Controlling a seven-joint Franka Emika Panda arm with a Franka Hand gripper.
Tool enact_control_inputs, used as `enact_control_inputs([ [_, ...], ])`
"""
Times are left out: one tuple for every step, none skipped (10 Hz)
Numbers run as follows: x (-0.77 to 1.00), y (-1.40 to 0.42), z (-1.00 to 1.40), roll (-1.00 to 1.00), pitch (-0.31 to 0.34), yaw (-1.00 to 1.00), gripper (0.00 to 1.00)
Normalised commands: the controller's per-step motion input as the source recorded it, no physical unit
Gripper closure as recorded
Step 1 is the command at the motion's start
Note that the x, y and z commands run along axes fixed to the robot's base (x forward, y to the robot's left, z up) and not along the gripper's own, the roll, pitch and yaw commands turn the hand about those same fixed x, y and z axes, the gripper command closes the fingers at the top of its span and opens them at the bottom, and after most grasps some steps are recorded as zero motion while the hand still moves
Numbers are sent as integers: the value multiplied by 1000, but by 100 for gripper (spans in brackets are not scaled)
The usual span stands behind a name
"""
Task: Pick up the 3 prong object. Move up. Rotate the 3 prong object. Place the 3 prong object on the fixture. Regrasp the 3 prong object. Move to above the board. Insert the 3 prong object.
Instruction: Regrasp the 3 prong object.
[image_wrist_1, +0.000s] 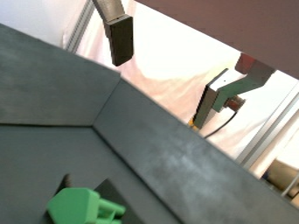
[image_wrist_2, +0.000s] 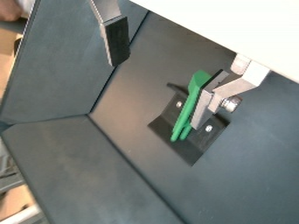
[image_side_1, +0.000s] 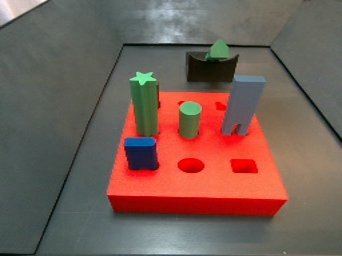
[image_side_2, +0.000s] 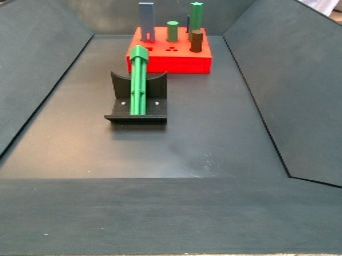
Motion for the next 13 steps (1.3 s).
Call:
enact_control_inputs([
  [95, -40, 1, 311, 125, 196, 0],
  [83, -34, 4, 224, 90, 203, 0],
  [77, -40, 0, 185, 54, 202, 0],
  [27, 43, -1000, 220, 10, 116, 0],
  [31, 43, -1000, 212, -8, 97, 0],
  [37, 39, -1000, 180, -35, 86, 0],
  [45, 35, -1000, 124, -61, 69, 0],
  [50, 34, -1000, 93, -72, 54, 0],
  [56, 34, -1000, 79, -78, 38, 0],
  [61, 31, -1000, 70, -81, 20, 0],
  [70, 30, -1000, 66, -76, 1, 0],
  [80, 25, -1000, 67, -66, -14, 0],
  [91, 23, -1000, 62, -54, -20, 0],
])
